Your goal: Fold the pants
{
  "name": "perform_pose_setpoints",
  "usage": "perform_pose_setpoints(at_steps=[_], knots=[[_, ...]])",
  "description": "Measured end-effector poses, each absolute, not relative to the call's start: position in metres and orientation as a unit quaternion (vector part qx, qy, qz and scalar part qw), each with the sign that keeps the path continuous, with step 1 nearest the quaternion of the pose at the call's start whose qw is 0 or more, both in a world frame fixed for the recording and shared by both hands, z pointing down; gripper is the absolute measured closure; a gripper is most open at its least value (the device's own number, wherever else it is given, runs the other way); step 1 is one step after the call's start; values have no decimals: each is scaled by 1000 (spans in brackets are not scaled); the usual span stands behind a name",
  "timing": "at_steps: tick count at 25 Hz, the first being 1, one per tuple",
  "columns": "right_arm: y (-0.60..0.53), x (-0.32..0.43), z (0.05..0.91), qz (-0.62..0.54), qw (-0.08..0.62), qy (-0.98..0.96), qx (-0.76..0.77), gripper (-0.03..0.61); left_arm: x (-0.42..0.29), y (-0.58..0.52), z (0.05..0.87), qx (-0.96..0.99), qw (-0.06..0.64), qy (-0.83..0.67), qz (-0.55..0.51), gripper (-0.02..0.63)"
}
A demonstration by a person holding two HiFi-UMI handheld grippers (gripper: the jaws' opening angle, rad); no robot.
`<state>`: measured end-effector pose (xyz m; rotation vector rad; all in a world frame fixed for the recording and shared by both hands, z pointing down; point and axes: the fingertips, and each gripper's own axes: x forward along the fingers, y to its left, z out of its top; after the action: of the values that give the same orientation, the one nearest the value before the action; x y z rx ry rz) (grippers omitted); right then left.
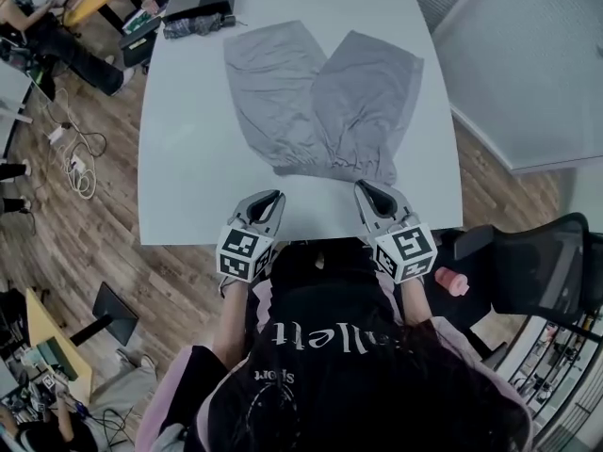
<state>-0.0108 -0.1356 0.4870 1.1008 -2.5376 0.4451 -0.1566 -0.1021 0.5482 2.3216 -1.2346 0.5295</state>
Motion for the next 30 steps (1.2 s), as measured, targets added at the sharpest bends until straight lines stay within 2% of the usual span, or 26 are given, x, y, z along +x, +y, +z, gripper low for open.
perform_pose_setpoints(at_steps=[9, 10, 12, 13, 15, 20, 26, 30], knots=[[-144, 45, 562, 212, 199, -863, 413, 554, -169, -118, 592, 814, 257, -460, 244, 579], [-144, 52, 571, 219, 202, -860, 415, 554, -172, -120, 597, 810, 265, -462, 245, 562], [-144, 64, 587, 233, 210, -850, 424, 549, -176, -125, 606, 804, 282, -461, 247, 458], [-143, 71, 596, 241, 215, -844, 428, 532, -178, -128, 611, 801, 289, -462, 248, 443], [-142, 83, 611, 258, 224, -831, 439, 449, -182, -133, 621, 794, 299, -464, 254, 443], [-139, 110, 640, 299, 235, -796, 470, 396, -186, -147, 643, 786, 317, -457, 271, 442], [-147, 122, 659, 350, 206, -768, 495, 387, -178, -161, 665, 775, 357, -445, 273, 419], [-156, 119, 668, 350, 216, -761, 502, 387, -180, -165, 675, 757, 393, -457, 253, 419]])
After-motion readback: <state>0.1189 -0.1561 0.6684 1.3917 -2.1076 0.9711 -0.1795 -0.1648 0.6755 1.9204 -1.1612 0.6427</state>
